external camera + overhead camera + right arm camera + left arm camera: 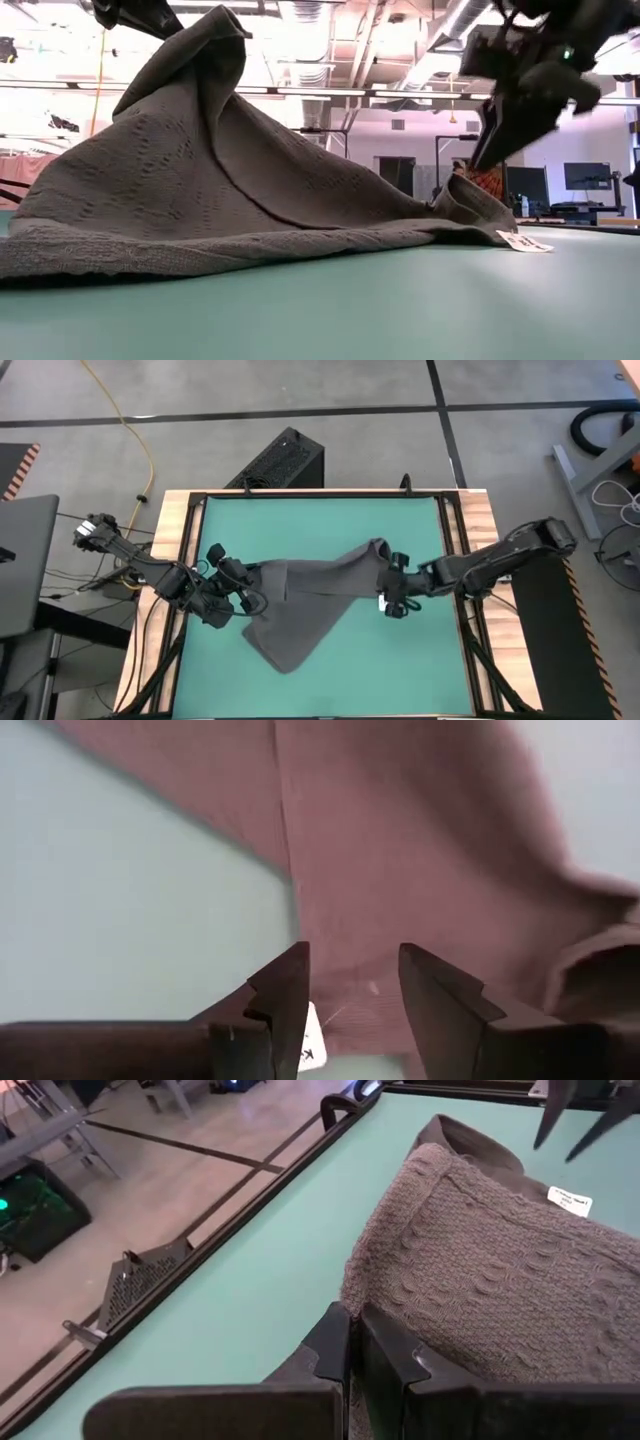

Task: Roll towel
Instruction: Roll the gray towel

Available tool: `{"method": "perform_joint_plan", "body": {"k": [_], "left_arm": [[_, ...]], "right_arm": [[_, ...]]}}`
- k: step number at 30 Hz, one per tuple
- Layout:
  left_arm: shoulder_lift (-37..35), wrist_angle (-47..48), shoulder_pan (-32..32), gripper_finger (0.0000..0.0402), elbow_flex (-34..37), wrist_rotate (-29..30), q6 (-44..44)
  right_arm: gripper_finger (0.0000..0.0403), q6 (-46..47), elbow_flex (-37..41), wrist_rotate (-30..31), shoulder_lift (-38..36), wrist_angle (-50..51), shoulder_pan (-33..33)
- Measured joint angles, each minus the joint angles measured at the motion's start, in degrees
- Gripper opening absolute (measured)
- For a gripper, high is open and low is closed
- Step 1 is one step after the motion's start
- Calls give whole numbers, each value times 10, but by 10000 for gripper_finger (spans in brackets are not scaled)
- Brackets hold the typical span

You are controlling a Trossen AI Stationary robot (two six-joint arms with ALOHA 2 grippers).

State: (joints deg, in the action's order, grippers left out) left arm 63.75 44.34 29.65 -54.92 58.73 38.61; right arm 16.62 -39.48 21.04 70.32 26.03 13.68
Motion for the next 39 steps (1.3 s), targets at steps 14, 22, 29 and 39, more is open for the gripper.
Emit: {"method": "perform_joint_plan", "body": {"k": [14,22,29,39], "left_arm": [[0,-1,0,0,0,-15,1],[0,-3,0,0,0,-38,1],[-4,0,0,0,0,-94,-6],[-9,44,35,0,0,-242,3]], "right_arm": [[179,25,1,57,182,-84,14],[78,30,-1,96,205,-85,21],[17,62,-68,67,112,93,41],[11,209,-180,12,-64,476,70]]}}
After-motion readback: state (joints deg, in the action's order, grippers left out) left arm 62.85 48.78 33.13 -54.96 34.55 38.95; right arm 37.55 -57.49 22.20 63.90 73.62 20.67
